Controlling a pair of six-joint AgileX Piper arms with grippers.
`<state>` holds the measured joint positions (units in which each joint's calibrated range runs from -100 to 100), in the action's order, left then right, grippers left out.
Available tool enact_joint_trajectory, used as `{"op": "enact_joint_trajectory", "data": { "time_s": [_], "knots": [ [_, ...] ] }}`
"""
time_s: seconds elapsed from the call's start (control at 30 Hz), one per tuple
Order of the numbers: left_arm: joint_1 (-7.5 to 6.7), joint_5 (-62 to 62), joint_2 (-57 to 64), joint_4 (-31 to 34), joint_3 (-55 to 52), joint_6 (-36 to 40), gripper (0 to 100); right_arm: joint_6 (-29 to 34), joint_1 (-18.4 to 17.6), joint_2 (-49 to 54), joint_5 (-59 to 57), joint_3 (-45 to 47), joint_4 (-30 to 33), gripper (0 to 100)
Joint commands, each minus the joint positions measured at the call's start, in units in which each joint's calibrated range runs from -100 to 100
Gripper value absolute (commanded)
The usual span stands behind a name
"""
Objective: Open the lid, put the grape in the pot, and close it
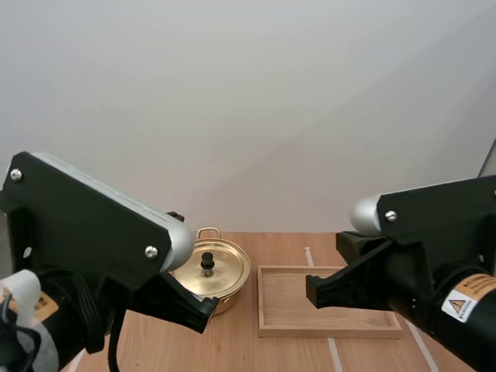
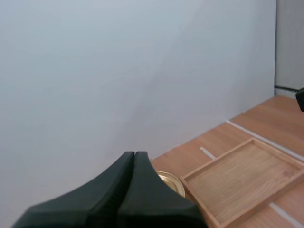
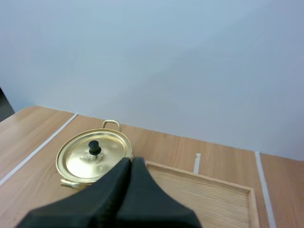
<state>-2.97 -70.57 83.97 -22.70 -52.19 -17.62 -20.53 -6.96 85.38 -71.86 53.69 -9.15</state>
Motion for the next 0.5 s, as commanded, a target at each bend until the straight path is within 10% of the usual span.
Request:
{"op": "enact_joint_trajectory", "data": {
  "time_s": [0.0,0.47],
  "knots": [
    [0.0,10.6,5.27,-0.67,-5.98,5.81,0,6.05,0.22,3.82,6.08,0.2,5.66,0],
    [0.93,19.54,15.63,-0.56,-12.31,8.03,0,7.49,4.62,14.62,29.08,13.51,8.43,0]
  ]
}}
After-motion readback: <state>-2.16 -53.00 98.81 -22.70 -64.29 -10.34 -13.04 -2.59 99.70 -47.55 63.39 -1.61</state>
